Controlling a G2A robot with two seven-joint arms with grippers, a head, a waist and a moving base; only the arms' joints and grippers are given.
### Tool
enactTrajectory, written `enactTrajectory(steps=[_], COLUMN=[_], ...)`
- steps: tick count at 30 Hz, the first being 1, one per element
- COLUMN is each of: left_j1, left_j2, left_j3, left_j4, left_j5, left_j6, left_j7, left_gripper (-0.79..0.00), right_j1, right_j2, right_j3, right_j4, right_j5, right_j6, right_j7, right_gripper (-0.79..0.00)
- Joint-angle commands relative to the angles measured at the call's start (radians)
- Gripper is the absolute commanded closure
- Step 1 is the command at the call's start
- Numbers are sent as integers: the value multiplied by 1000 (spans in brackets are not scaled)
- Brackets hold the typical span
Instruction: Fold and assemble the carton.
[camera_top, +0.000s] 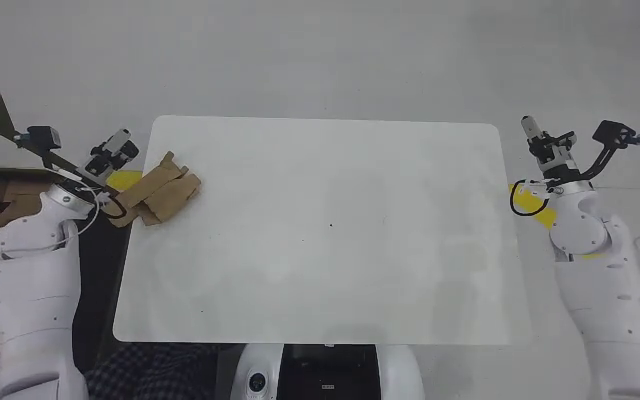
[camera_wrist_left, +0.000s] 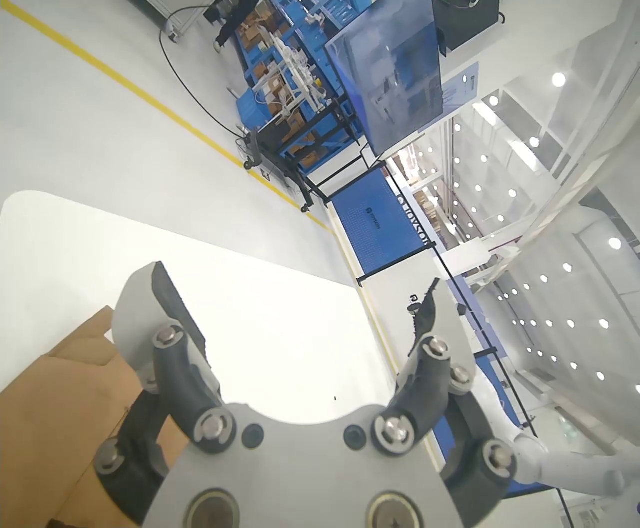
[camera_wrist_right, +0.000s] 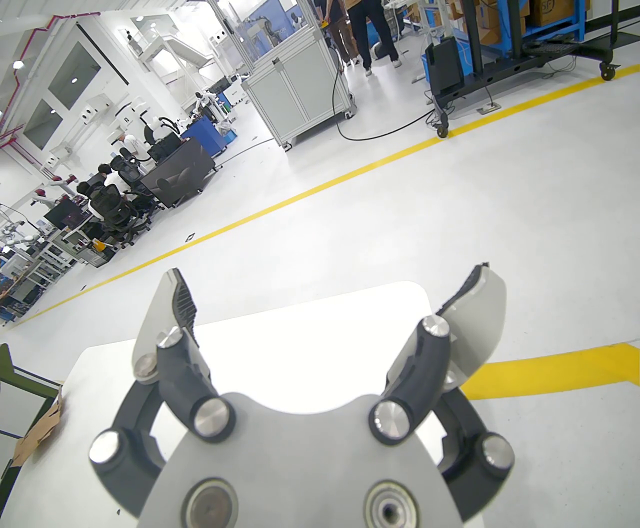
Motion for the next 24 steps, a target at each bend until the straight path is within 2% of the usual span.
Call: enactTrajectory(steps=[1,15,18,24], left_j1=[0,1,20,95], left_j2=[0,0,1,12], left_j3=[0,0,-7,-82], left_j4=[0,0,-23,-14], left_j5=[1,0,27,47], left_j6=[1,6,30,0], left_j7=[2,8,59,106], left_gripper=[-785,-785,-785,-785], right_j1=[0,0,0,0], right_j2=[0,0,0,0], right_j3=[0,0,0,0], right_j4=[0,0,0,0], right_j5=[0,0,0,0], right_j6=[0,0,0,0], right_j7=[0,0,0,0], right_gripper=[-785,-785,-785,-785])
